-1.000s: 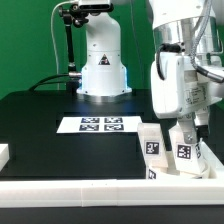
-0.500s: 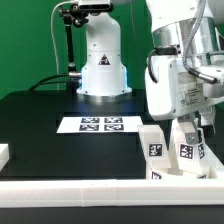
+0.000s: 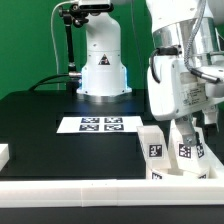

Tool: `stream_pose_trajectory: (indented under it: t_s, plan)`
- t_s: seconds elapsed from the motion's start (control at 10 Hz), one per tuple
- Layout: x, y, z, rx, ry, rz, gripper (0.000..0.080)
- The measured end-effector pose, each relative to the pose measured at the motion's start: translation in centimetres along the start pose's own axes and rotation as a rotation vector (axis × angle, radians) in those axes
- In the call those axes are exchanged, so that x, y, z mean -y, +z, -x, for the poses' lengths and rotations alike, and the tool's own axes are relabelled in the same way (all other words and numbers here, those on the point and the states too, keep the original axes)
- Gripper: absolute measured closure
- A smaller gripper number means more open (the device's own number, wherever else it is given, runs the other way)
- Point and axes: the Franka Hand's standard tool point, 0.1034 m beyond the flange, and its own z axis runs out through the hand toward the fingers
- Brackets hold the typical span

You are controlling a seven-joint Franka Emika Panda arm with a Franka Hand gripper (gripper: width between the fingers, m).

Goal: Assemble stool

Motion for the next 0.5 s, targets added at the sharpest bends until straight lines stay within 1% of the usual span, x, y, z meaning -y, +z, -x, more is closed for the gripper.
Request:
stream_pose_trajectory:
  t_s: [0.3,0.5]
  plan:
    - [0.8,-1.7,0.9,0.026,-0.068,-0.02,0.0154]
    - [0.8,-1.5,0.8,0.023,-0.087,-0.02,0.0151]
